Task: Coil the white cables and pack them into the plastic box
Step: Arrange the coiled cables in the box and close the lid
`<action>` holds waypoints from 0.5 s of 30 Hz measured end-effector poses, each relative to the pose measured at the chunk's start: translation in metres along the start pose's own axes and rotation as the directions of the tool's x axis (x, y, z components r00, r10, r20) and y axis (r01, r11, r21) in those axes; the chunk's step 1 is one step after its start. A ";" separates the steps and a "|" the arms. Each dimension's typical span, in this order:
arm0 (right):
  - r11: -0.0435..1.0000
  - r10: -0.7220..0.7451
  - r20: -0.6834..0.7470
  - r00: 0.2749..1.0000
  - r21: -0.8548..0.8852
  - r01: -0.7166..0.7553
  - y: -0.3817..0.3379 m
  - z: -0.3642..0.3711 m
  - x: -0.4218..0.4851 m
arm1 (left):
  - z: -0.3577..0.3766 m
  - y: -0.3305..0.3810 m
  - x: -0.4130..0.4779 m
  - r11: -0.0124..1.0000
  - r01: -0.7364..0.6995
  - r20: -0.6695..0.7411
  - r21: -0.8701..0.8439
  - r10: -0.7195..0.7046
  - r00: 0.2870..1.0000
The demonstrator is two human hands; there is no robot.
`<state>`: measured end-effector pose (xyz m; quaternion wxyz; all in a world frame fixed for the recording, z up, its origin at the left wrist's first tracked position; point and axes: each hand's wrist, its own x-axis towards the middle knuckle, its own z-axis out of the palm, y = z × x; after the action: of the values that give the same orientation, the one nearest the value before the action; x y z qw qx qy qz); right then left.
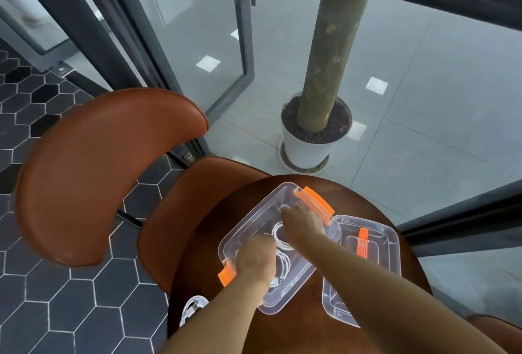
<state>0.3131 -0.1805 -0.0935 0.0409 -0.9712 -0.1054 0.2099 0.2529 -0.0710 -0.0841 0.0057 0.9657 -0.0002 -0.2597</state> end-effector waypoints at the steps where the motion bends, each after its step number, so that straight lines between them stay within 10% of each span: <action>1: 1.000 -0.005 -0.013 1.000 0.008 0.005 0.001 0.002 0.000 | 0.001 0.000 0.000 1.000 0.008 0.000 0.006 -0.008 1.000; 15: 0.990 -0.016 -0.013 1.000 0.140 0.018 -0.002 -0.021 -0.027 | -0.012 -0.004 -0.023 0.971 -0.084 -0.147 -0.225 0.051 0.988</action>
<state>0.2972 -0.1849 -0.0637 0.1115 -0.9662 -0.0984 0.2106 0.2393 -0.0664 -0.0624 0.1268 0.9738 -0.0026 -0.1890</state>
